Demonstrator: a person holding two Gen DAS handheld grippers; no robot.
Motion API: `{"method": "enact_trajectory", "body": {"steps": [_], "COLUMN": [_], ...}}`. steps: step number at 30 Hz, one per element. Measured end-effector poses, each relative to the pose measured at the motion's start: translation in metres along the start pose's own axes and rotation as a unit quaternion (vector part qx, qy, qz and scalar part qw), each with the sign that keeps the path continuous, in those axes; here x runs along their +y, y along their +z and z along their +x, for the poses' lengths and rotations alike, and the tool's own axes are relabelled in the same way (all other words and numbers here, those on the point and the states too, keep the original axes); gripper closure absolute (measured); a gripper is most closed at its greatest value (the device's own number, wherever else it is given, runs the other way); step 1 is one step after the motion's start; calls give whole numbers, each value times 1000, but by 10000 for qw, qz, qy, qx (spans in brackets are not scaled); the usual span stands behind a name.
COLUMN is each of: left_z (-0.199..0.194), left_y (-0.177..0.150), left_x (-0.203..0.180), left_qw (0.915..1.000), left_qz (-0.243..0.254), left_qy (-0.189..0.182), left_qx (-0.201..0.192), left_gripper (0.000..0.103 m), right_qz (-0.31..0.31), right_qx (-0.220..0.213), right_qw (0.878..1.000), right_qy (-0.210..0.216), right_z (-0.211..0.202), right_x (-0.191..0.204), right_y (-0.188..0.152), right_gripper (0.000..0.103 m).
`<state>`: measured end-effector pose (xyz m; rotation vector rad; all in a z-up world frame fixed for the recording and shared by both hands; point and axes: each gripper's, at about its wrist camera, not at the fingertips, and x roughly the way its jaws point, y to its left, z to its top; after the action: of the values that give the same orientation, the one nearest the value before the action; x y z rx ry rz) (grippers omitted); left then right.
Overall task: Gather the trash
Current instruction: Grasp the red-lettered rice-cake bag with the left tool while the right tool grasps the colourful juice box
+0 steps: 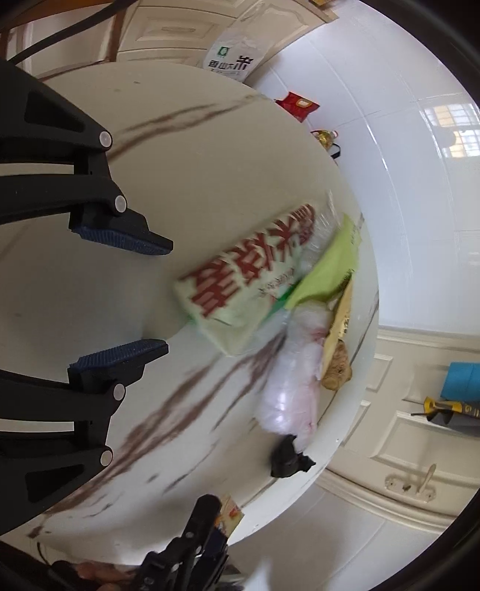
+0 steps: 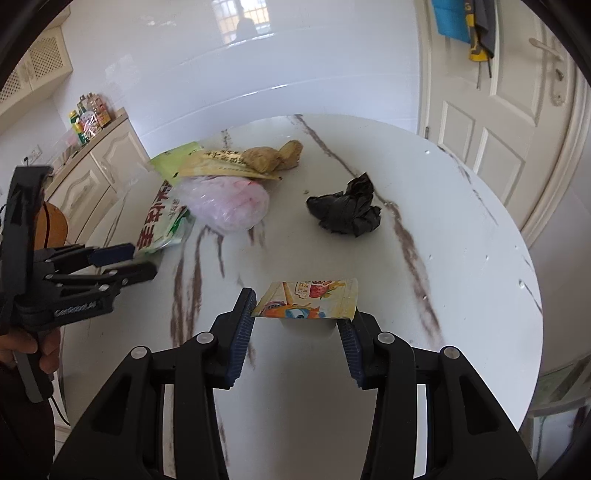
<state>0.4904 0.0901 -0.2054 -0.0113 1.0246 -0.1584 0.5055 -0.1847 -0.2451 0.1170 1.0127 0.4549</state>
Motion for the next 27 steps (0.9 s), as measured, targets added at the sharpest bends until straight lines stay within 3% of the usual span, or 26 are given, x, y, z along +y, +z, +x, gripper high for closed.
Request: {"method": "enact_trajectory", "body": {"steps": [2,5,7,13,15,17,23,27], "left_z": [-6,-13,-8,33,40,36,17,-9], "left_y": [-1,11,21,50,53,50,24,-7], "left_x": [5,2,0,-3,-3,-4,8,13], "left_qw": [9997,9984,9977,9965,9969,9971,9986,9991], "left_qz": [-203,-416,-473,-664,-616,-506,-406,-400], "left_qy": [-102,-115,82,515,496,549,327,-38], "left_qx": [-95,-377,-473,-29,-14,-150,-131,-138], "left_gripper": [31,19,10,11,16,34,38,38], "right_qz": [4,62,77,108,140,134,150,187], "right_qx": [-17,-15,-18,-66,-63,-62,-105,-126], "right_qw": [10000,10000,10000,9999,9999,9999,9997,9996], "right_qy": [6,-18,-39,13,37,82,147,181], "right_z": [-3,-4,-7,-13,-13,-13,-15,-21], "right_x": [3,2,2,-3,-5,-7,-6,-4], "right_y": [-4,-6,-8,-13,-12,-12,-13,-22], "right_gripper": [61,61,61,61,61,62,62,63]}}
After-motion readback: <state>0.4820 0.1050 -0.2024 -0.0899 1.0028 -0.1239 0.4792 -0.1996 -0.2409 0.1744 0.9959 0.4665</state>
